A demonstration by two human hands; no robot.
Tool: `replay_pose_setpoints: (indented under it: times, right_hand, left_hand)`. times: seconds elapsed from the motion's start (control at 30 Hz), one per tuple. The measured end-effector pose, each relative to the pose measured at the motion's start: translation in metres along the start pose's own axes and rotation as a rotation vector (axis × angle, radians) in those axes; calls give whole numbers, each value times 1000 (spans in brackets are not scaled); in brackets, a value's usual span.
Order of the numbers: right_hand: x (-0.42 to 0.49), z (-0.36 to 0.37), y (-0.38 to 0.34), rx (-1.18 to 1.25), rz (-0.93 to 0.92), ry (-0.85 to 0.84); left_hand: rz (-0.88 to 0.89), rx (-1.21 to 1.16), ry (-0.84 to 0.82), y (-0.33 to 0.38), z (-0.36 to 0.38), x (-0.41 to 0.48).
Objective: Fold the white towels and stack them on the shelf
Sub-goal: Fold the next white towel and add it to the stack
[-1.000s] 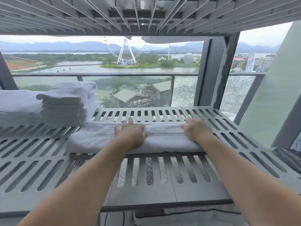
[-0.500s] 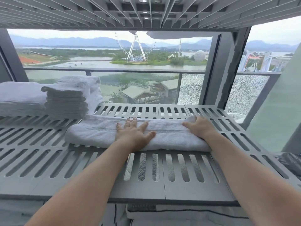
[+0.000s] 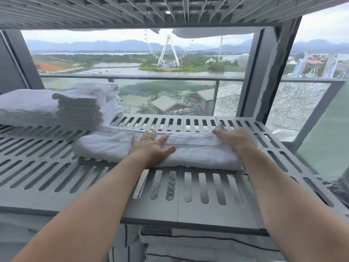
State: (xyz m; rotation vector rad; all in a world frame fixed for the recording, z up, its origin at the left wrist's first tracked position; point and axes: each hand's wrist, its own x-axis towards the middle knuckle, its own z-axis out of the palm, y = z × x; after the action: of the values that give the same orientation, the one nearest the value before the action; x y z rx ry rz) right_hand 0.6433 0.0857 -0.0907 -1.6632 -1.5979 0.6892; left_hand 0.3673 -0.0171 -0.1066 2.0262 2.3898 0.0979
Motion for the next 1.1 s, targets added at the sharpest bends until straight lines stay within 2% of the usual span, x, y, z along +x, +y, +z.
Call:
replay_pose_setpoints:
  times: [0.1,0.2,0.3,0.4,0.5,0.57,0.63,0.83,1.0,1.1]
  right_hand:
    - [-1,-2,-4,-34,-45,-105]
    - [-2,-3,-8,75,-123,-123]
    - [-1,-8,-10,119,-91,-156]
    - [-6,-12,-15,-32,3,-287]
    - [-14,-13,-20,-235,-143,-369]
    - [-20,-12,-20,-325,-255,-338]
    - [-25,-12,-20,-357,-323,-237]
    - [-48,2,-38,-250,-490,50]
    - [-62,21,-67,-67,-484,111]
    - [-65,29,-86,59,-392,92]
  left_hand:
    - [-4,-2,4,1,-1,0]
    - [-7,-2,-2,1,-2,-1]
    - [-13,-1,-7,2,-3,-2]
    - [-13,13,-4,3,-3,-2]
    - [-15,20,2,3,-3,-2]
    - [-21,18,5,2,-1,-2]
    - [-25,13,6,1,-1,-1]
    - [-29,19,15,3,0,-1]
    - [-132,35,-18,11,-4,-6]
    - [-95,-1,-76,9,-9,-7]
